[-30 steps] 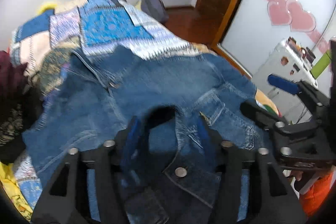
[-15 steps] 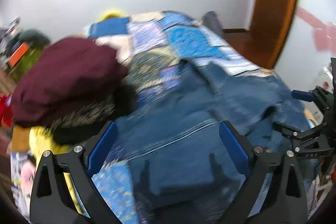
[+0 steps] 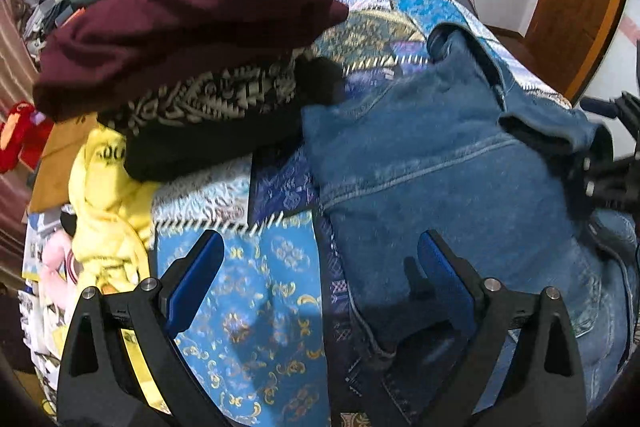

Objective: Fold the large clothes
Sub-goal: 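Grasp the other denim sleeve with the right gripper and lift it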

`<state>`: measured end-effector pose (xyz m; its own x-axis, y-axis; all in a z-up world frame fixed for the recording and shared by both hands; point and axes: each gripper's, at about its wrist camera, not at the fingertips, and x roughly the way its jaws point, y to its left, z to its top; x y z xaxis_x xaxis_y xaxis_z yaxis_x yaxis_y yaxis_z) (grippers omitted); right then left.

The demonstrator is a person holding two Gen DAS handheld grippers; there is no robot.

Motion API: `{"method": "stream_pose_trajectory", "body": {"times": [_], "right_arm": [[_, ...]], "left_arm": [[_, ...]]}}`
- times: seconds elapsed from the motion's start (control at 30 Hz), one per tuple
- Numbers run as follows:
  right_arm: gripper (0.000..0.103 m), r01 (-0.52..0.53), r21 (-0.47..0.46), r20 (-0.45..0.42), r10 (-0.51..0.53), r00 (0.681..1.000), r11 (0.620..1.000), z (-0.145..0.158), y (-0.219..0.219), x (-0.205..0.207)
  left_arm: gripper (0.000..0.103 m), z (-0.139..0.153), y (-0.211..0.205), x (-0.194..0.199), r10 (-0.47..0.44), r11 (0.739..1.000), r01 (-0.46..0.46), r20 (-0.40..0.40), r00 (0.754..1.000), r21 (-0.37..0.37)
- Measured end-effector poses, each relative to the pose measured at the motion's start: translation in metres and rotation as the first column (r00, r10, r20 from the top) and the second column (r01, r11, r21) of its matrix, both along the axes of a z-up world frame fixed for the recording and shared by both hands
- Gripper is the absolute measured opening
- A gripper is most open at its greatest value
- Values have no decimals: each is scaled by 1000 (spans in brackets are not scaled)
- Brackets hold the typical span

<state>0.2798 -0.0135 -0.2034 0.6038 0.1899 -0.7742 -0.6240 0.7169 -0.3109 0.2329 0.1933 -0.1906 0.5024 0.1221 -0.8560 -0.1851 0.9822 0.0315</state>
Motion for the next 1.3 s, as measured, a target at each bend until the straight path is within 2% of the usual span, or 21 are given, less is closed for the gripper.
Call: {"method": "stream_pose_trajectory", "body": {"times": [0.03, 0.07, 0.1, 0.2, 0.3, 0.37, 0.4, 0.57, 0.67, 0.73, 0.87, 1.13, 1.2, 1.27, 1.3], "right_arm": [[62, -2, 14, -7, 2, 1000, 1000, 0, 2, 0], [45, -1, 30, -15, 2, 1000, 1000, 2, 0, 0], [35, 8, 38, -14, -8, 1000, 999, 3, -3, 1], [20, 30, 86, -19, -28, 999, 996, 10, -12, 6], [13, 81, 137, -5, -81, 997, 987, 24, -28, 16], [12, 119, 181, 1, -121, 993, 976, 36, -41, 23], [7, 136, 203, 4, -140, 990, 970, 42, -49, 27], [6, 178, 319, 18, -194, 981, 931, 67, -77, 32], [6, 190, 323, 47, -216, 975, 927, 69, -81, 27], [6, 204, 325, 32, -226, 974, 924, 65, -86, 30], [6, 261, 308, -67, -253, 965, 915, 39, -99, 42], [10, 374, 284, -289, -293, 911, 883, -15, -134, 46], [17, 389, 263, -337, -293, 895, 883, -24, -139, 45], [18, 397, 248, -377, -289, 880, 884, -29, -144, 44], [23, 404, 237, -393, -293, 872, 884, -31, -146, 44]], "left_arm": [[98, -2, -1, -1, 0, 1000, 0, -6, 1000, -4], [98, -3, -2, -2, -2, 1000, 2, -10, 1000, -6], [98, -4, -4, -1, -5, 1000, 5, -15, 1000, -3], [98, -4, -9, 2, -17, 1000, 18, -17, 1000, 17], [98, 1, -16, 7, -37, 999, 37, -5, 999, 33], [98, 5, -20, 11, -49, 998, 48, 5, 999, 44], [98, 9, -24, 14, -57, 997, 57, 11, 998, 52], [98, 24, -43, 28, -105, 993, 102, 49, 993, 62], [98, 28, -55, 36, -130, 990, 126, 64, 990, 56], [98, 27, -65, 42, -151, 988, 148, 63, 987, 49], [98, 21, -82, 49, -189, 981, 186, 46, 981, 60], [98, 13, -95, 51, -216, 975, 213, 36, 976, 67], [98, 13, -96, 53, -214, 975, 211, 36, 976, 68], [98, 14, -97, 54, -212, 976, 209, 39, 977, 66], [98, 15, -98, 55, -210, 976, 208, 42, 977, 63]]}}
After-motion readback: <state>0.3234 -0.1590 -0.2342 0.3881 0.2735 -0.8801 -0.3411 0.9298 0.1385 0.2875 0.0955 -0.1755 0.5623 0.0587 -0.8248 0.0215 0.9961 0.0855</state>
